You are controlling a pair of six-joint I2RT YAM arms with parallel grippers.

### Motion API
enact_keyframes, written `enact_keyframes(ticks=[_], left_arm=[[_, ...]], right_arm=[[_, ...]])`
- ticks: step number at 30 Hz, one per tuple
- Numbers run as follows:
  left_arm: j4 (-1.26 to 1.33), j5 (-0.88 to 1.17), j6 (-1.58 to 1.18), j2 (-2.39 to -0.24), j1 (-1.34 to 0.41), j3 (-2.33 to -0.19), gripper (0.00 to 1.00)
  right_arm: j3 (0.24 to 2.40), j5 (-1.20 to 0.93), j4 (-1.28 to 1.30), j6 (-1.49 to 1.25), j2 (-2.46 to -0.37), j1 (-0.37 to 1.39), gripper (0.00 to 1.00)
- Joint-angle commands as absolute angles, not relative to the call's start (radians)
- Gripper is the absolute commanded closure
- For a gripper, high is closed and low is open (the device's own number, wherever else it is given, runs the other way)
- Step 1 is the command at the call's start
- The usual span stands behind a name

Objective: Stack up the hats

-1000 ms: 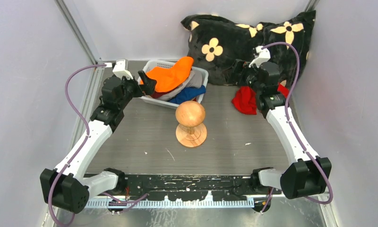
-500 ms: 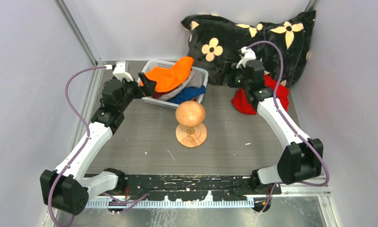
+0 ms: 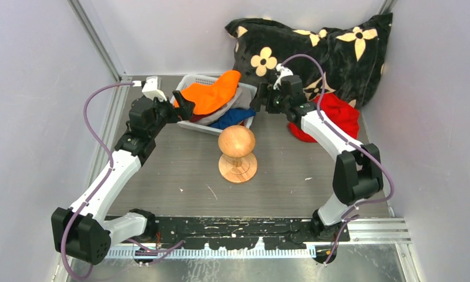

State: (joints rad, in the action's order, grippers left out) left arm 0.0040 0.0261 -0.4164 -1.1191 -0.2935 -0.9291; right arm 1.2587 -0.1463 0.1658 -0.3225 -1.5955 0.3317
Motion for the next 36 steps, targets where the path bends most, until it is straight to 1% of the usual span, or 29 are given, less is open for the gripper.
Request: enact_keyframes(ticks=[1, 10, 17, 21, 27, 36], left_arm=[[0.001, 0.001, -0.418, -1.107, -0.296, -0.947, 0.06], [-0.002, -0.031, -0.415, -1.107, -0.297, -0.907, 0.06], [-0.015, -0.063, -0.408, -1.096, -0.297, -0.888, 0.06], [-0.028, -0.101, -0.394, -1.072, -0.296, -0.880, 0.06], [-0.051, -0.136, -0.386, -1.038, -0.296, -0.860, 0.06], [-0.030, -0.141, -0.406, -1.032, -0.297, -0.794, 0.07]], right_arm=[[1.299, -0.195, 0.133, -0.388, -1.666, 0.360, 0.03], [1.294, -0.278, 0.055, -0.445, -1.780, 0.378, 0.05], [1.377, -0.347, 0.025, -0.474, -1.875, 0.414, 0.07], [1.469, -0.374, 0.016, -0.483, -1.948, 0.450, 0.07], [1.674, -0.408, 0.036, -0.498, -2.085, 0.479, 0.07], [1.962, -0.544, -0.013, -0.533, -2.300, 0.489, 0.07]])
